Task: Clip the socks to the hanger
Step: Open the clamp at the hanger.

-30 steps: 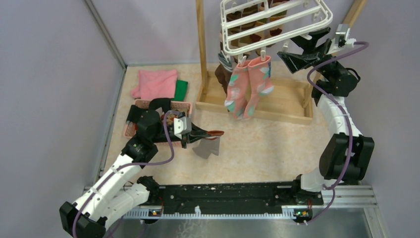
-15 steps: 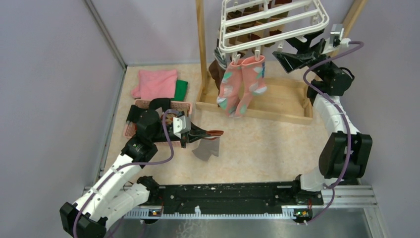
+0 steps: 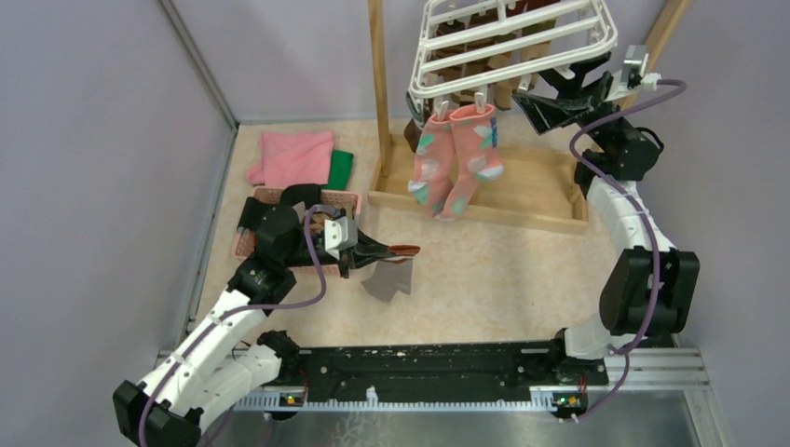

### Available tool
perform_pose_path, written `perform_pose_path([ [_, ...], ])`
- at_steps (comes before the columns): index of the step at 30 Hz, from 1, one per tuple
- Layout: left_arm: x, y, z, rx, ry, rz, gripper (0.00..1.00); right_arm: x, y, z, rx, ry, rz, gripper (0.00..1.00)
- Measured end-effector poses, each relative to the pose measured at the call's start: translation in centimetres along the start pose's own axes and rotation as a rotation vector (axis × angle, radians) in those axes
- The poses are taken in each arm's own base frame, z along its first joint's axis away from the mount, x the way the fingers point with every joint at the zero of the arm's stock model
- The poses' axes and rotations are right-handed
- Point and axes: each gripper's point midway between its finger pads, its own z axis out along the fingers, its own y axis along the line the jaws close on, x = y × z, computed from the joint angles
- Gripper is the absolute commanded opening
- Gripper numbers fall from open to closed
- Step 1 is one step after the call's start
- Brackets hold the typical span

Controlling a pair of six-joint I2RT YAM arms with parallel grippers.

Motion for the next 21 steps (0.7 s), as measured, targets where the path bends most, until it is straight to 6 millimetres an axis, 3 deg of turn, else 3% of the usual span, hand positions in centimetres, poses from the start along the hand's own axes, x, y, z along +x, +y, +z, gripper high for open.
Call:
perform_pose_path([
  [21, -0.07, 0.04, -0.11, 0.006, -0.009, -0.009, 0.0, 0.39, 0.42, 0.75, -0.019, -0.03, 0.008, 0.9],
])
